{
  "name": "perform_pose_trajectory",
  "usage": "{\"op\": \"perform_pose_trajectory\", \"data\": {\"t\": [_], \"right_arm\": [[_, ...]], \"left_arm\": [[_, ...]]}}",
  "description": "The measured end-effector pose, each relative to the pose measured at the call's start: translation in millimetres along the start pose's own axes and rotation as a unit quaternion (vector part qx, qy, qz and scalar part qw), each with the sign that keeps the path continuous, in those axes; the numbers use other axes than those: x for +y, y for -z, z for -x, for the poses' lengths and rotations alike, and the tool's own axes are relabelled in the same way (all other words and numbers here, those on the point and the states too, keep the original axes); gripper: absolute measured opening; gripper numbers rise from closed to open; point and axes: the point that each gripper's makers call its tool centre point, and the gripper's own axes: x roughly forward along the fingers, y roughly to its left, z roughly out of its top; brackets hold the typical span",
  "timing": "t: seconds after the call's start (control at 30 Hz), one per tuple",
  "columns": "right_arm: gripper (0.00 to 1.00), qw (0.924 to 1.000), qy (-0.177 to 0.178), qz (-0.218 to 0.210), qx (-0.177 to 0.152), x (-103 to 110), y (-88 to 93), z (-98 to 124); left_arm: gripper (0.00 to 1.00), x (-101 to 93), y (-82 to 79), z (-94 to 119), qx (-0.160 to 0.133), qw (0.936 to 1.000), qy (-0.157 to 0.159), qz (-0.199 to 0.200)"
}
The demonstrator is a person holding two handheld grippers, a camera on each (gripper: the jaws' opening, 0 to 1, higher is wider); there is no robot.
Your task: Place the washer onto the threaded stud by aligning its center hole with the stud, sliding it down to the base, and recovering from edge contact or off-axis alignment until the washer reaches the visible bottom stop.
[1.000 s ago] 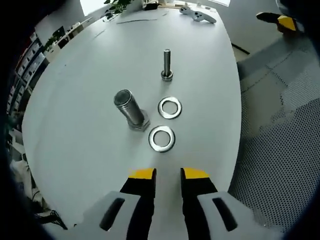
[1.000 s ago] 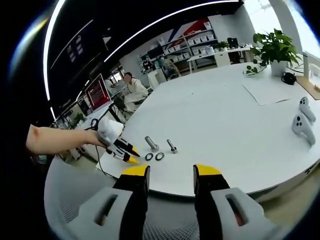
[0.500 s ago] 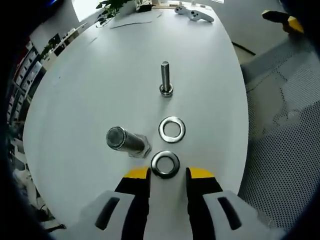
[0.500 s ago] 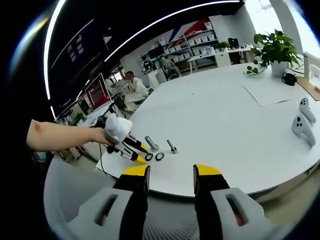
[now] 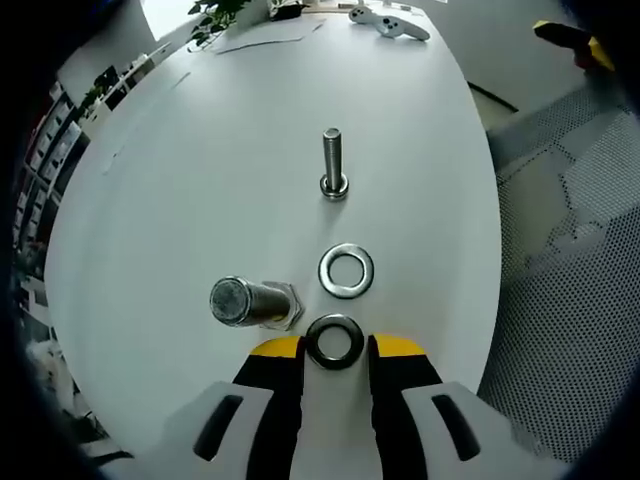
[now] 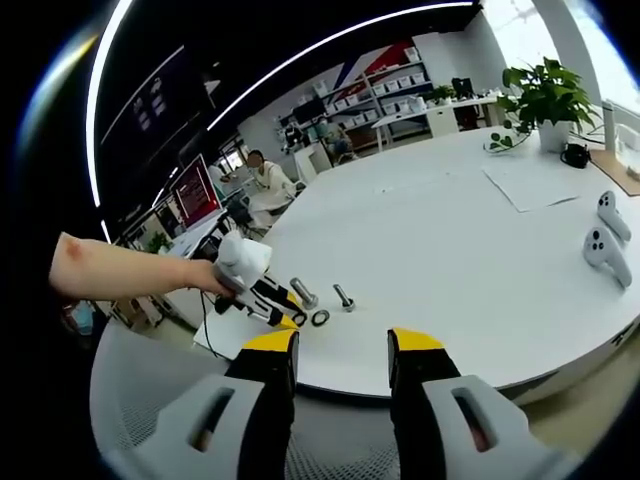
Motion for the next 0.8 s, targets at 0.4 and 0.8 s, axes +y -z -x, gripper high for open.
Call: {"op": "perform_pose_trajectory", "data": {"t": [0.4,0.8], "right_arm": [[0.38,1.0,-0.004,0.002,0.005,2.0,2.4,0.1],[0.36,1.0,-0.001,0.003,0.001,0.9,0.5,0.0]], "left_arm": [[0.24,-0.1,0.1,0.4,0.0,1.0,0.001,0.0],[0.24,-0.2,-1.4,-0.6,-0.002,0.9997,0.009,-0.023]]}}
